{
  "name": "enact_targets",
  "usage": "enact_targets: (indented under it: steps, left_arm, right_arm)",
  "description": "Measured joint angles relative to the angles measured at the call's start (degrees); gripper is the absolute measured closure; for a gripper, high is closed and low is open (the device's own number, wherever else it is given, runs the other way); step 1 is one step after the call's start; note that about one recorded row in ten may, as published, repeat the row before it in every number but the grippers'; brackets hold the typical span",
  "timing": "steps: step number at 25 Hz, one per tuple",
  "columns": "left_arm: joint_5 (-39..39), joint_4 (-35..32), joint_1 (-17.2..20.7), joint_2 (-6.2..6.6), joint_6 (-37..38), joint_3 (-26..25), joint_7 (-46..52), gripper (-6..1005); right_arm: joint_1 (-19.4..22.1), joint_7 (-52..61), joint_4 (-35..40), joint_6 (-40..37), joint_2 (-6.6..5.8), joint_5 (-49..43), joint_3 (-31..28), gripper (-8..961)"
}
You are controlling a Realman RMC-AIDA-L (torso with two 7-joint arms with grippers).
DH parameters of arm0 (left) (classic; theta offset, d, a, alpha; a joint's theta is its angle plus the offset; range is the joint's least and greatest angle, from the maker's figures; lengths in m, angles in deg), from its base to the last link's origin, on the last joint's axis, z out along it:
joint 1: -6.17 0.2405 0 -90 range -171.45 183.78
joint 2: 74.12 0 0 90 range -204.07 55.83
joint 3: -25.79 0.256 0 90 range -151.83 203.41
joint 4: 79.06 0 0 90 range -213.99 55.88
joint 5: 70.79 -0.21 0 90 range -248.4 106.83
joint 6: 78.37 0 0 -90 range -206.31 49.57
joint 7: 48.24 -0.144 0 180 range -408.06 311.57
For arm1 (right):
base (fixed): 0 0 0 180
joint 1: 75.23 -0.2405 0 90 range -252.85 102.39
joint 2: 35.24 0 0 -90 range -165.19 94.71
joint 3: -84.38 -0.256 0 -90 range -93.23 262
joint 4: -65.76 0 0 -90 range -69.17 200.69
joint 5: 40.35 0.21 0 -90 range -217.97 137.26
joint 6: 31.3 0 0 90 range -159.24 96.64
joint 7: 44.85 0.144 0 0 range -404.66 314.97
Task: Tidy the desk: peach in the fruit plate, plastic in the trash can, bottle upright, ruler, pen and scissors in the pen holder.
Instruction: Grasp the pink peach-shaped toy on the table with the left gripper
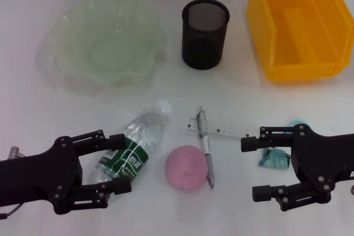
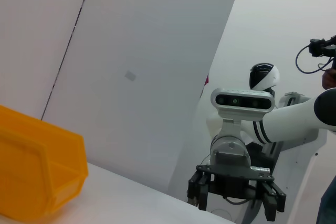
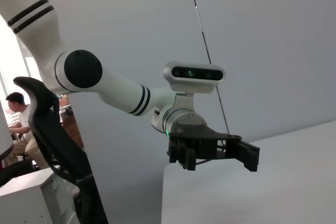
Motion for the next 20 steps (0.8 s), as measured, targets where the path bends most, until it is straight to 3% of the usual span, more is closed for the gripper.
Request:
enact_targets:
  steps: [20]
  left_arm:
    - [0.0,0.0,-0.1,0.00,-0.3,0.3,0.3,201]
  right_arm:
    - [0.2,0.2,0.1,1.4,0.42,1.1,-0.2,149]
